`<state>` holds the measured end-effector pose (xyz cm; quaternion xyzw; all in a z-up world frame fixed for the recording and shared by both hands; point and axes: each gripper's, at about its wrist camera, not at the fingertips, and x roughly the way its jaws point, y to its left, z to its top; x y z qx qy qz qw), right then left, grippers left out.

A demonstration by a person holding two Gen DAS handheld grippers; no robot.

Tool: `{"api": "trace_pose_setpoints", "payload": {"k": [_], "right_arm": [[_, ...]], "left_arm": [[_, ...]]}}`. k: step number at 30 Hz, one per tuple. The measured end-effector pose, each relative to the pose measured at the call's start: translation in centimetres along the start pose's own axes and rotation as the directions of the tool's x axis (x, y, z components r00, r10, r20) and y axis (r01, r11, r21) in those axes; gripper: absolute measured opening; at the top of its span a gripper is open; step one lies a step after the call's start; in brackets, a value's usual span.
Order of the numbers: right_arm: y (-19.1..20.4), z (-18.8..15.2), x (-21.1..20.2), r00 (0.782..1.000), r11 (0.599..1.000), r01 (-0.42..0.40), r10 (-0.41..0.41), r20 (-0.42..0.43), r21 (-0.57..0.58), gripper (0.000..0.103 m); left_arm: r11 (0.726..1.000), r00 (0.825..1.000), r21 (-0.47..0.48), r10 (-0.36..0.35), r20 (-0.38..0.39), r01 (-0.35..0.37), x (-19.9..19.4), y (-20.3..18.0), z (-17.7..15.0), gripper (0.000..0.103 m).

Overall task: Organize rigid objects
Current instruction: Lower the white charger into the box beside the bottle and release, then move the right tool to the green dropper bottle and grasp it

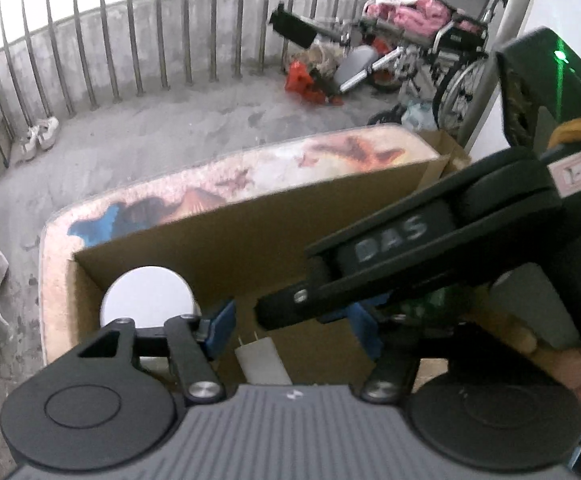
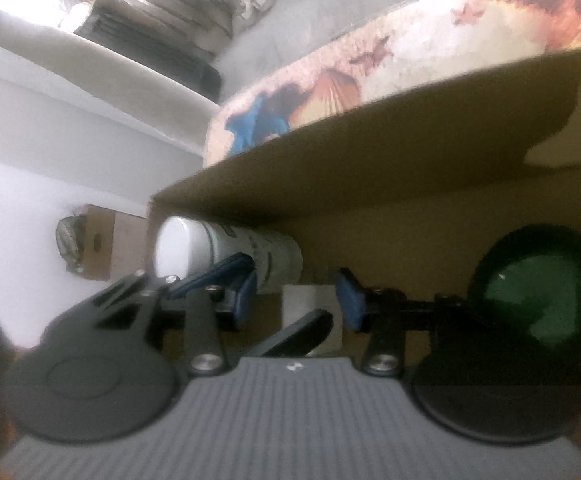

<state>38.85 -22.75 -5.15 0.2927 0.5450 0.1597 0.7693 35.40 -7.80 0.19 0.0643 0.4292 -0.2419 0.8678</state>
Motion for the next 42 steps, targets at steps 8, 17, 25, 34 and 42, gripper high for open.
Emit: {"api": "trace_pose_setpoints", "payload": {"k": [8,17,25,34,42], "right_arm": [[2.1,-3.6,-9.5,0.991,0.998,-0.057,0.060,0.118,-0.030,0.045],[3.6,-14.5,-21.5,0.951,0.976,-0.109,0.157,0.267,-0.187,0.048],[0.8,-26.3,-23.2,0.910,0.961,-0.015,0.127,0.396,-0.275,0.049],[-2.2,-28.9,-16.3,0.897,0.968,0.114,-0.003,0.442,-0.225,0.050],[0.5,-26.7,-12.0,0.894,0.904,0.252,-0.081,0.442,-0.344,0.050]], "left_arm": [[0.999,0.987,0.025,-0.037,0.153,0.034,-9.1,-2.3,-1.6,0.076],[0.997,0.941,0.029,-0.071,0.332,0.065,-19.1,-5.6,-9.0,0.083],[0.998,0.921,0.060,-0.047,0.388,0.026,-17.9,-9.8,-17.8,0.087],[0.982,0.944,0.164,0.038,0.328,-0.097,-9.5,-14.4,-20.7,0.085],[0.986,0.952,0.148,0.026,0.303,-0.074,-6.6,-13.6,-20.7,0.073]]}}
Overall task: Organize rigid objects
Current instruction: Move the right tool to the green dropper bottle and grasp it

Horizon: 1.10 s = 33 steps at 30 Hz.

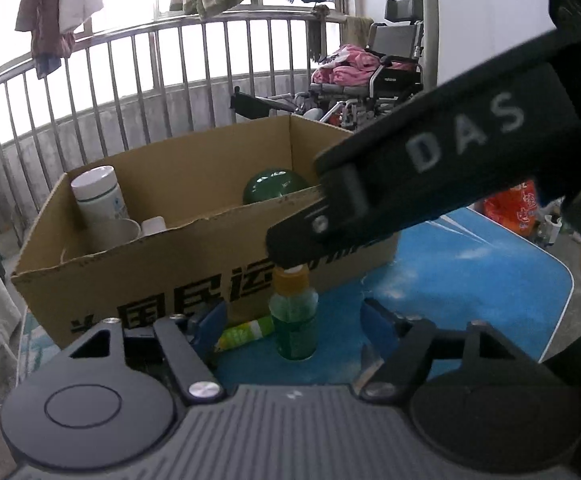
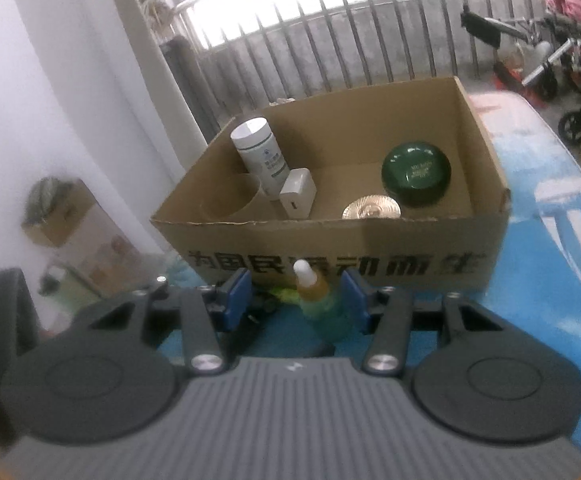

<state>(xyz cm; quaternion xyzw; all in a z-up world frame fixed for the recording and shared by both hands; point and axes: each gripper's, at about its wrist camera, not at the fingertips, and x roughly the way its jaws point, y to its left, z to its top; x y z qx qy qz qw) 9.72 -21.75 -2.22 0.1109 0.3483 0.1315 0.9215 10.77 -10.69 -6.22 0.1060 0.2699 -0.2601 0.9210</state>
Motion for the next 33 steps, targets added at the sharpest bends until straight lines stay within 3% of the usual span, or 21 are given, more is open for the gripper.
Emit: {"api": "trace_pose_setpoints", "payload": {"k": [9,19,28,33], "right_arm": [[0.2,0.4,2.8,0.999,1.000,0.017,-0.018,-0.051,-0.022,0.047],[-0.2,0.7,4.7,0.996,0.999,0.037,-0.039,-0.081,-0.028,0.021],[-0.6,0.7,4.7,0.996,1.000,0.027,-0.027,-0.085,-0.011,0.021],[-0.6,0.8,4.8,0.996,1.000,0.025,-0.026,-0.088,-0.012,0.021]], "left_arm": [[0.999,0.997,-0.008,-0.038,-0.070,0.038,2.5,0.5,-0.2,0.059],[0.996,0.990,-0.060,-0.077,-0.119,0.070,4.2,1.5,0.0,0.041],[0.993,0.988,-0.087,-0.088,-0.126,0.077,4.9,2.0,0.3,0.041],[0.994,0.989,-0.094,-0.074,-0.126,0.062,4.6,1.8,0.2,0.034]]}}
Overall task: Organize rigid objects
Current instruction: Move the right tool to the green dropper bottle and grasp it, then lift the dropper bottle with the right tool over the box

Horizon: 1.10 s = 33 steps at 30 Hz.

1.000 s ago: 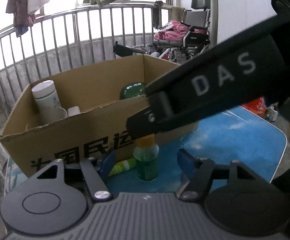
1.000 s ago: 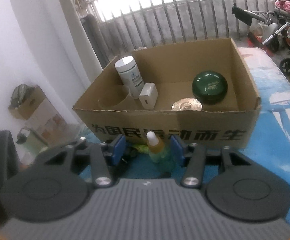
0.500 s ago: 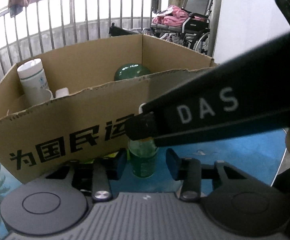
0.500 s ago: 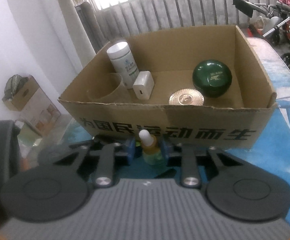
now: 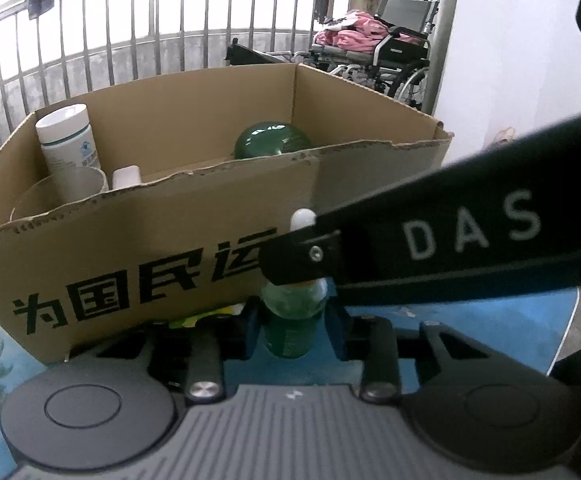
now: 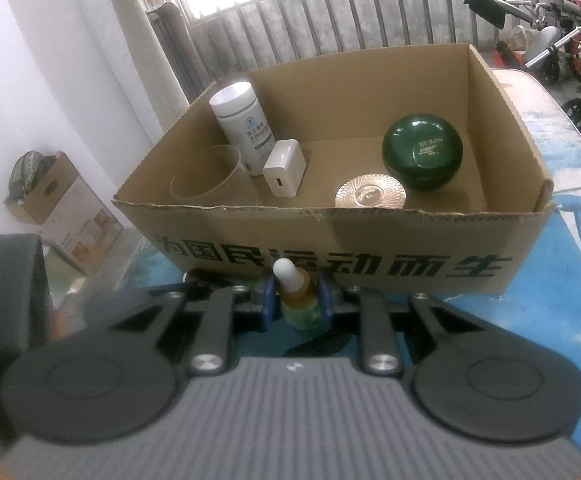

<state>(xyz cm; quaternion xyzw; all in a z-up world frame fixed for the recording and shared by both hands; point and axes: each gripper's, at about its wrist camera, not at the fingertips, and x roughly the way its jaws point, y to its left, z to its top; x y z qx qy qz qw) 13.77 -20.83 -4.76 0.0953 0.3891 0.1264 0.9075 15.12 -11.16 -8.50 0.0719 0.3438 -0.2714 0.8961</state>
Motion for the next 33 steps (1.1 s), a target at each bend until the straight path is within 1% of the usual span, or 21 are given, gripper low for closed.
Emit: {"api": "trace_pose_setpoints", "payload": {"k": [13,19,25,33], "right_arm": [[0.1,0.1,-0.1,1.000,1.000,0.003,-0.003,-0.009,-0.011,0.021],[0.2,0.1,-0.5,1.000,1.000,0.006,-0.006,-0.006,-0.010,0.021],[1.0,0.2,-2.1,1.000,1.000,-0.002,0.002,0.014,-0.016,0.020],[3.2,0.4,-6.3,0.997,0.998,-0.016,0.021,0.077,-0.068,0.021]], "left_arm": [[1.000,1.000,0.002,-0.010,0.004,0.010,-0.1,-0.1,-0.1,0.034],[1.000,1.000,0.011,-0.008,0.016,0.008,-0.8,-0.5,0.0,0.033],[1.000,0.999,0.018,0.006,0.050,-0.007,-3.1,-1.0,0.1,0.033],[0.999,0.991,0.027,0.038,0.131,-0.042,-7.5,-2.0,0.7,0.033]]}}
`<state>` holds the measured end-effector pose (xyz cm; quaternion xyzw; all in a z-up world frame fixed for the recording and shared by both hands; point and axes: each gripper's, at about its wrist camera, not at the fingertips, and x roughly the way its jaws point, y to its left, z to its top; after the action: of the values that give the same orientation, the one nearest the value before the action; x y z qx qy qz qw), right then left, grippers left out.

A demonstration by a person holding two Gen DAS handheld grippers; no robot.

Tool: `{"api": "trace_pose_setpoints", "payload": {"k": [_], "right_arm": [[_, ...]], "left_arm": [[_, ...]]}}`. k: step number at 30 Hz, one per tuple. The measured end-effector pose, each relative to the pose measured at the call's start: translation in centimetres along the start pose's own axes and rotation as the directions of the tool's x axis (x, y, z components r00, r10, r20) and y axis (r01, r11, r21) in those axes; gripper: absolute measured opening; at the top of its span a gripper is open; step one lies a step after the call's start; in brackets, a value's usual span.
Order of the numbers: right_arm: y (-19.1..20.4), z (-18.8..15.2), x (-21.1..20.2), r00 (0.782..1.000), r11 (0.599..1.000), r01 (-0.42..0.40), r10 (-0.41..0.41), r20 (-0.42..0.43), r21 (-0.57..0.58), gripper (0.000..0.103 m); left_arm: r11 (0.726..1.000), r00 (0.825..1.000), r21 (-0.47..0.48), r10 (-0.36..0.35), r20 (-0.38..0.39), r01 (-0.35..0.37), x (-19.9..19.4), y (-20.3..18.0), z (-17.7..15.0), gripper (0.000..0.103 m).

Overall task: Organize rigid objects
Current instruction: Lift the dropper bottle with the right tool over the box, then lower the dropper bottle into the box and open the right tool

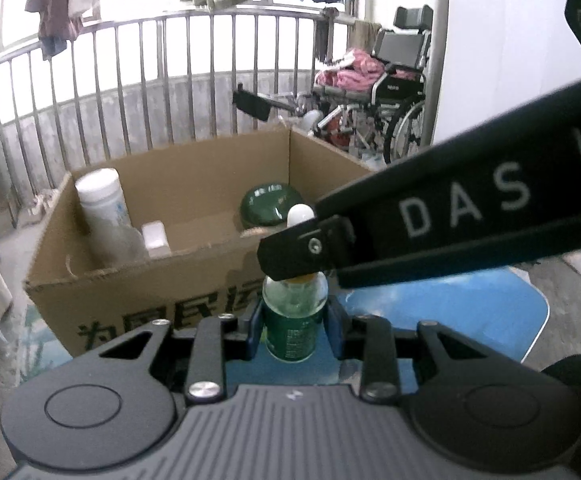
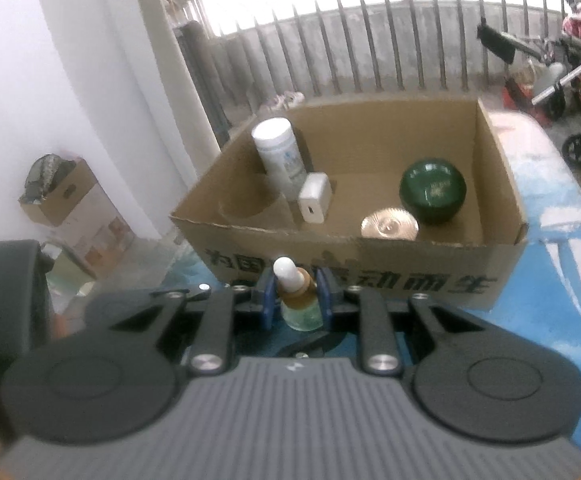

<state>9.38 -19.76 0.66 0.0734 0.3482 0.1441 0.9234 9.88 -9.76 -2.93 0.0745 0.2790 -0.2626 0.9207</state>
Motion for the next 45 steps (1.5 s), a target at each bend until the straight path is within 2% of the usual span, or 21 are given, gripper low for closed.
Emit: {"api": "trace_pose_setpoints", "payload": {"k": [5,9,15,20,26,31,36,41,42,44,45], "right_arm": [[1.2,1.1,-2.6,0.999,0.999,-0.020,0.022,0.035,-0.033,0.021],[2.1,3.4,-4.0,0.997,0.997,-0.041,0.045,0.056,-0.070,0.021],[1.9,9.3,-3.0,0.997,0.993,-0.073,0.076,0.030,-0.091,0.021],[-0.3,14.7,1.5,0.996,0.996,-0.080,0.078,-0.040,-0.048,0.021],[-5.0,18.5,9.5,0.987,0.994,-0.091,0.098,-0.124,0.066,0.021],[-8.6,19.1,15.6,0.977,0.983,-0.092,0.120,-0.177,0.157,0.021],[-10.8,18.6,19.7,0.969,0.970,-0.110,0.153,-0.192,0.219,0.021],[-11.6,18.2,22.3,0.964,0.968,-0.115,0.163,-0.212,0.221,0.021],[-11.6,18.0,22.8,0.962,0.970,-0.113,0.161,-0.221,0.216,0.021],[-11.5,17.4,23.6,0.958,0.974,-0.104,0.152,-0.242,0.202,0.021],[-11.5,17.2,23.7,0.960,0.973,-0.110,0.158,-0.233,0.203,0.021]], "left_arm": [[1.000,0.999,0.010,0.015,0.048,-0.016,-2.2,0.1,1.6,0.033],[1.000,0.997,0.024,0.016,0.077,-0.018,-3.1,1.1,4.1,0.033],[0.999,0.999,-0.006,-0.037,0.028,0.037,-0.7,4.7,9.1,0.034],[0.998,0.995,-0.033,-0.052,-0.087,0.049,4.9,7.7,12.9,0.033],[0.999,0.975,-0.027,-0.030,-0.219,0.025,12.7,10.1,14.5,0.033],[1.000,0.952,-0.012,0.005,-0.306,-0.009,18.0,11.3,14.7,0.033],[0.999,0.934,-0.013,0.024,-0.357,-0.030,20.9,12.6,14.7,0.033],[0.999,0.935,0.019,0.052,-0.352,-0.048,21.7,12.9,15.0,0.037],[0.999,0.935,0.026,0.053,-0.351,-0.047,21.9,12.7,15.0,0.039],[0.998,0.934,0.035,0.053,-0.353,-0.043,22.0,12.4,14.9,0.050],[0.998,0.934,0.040,0.052,-0.352,-0.040,21.9,12.3,14.8,0.050]]}}
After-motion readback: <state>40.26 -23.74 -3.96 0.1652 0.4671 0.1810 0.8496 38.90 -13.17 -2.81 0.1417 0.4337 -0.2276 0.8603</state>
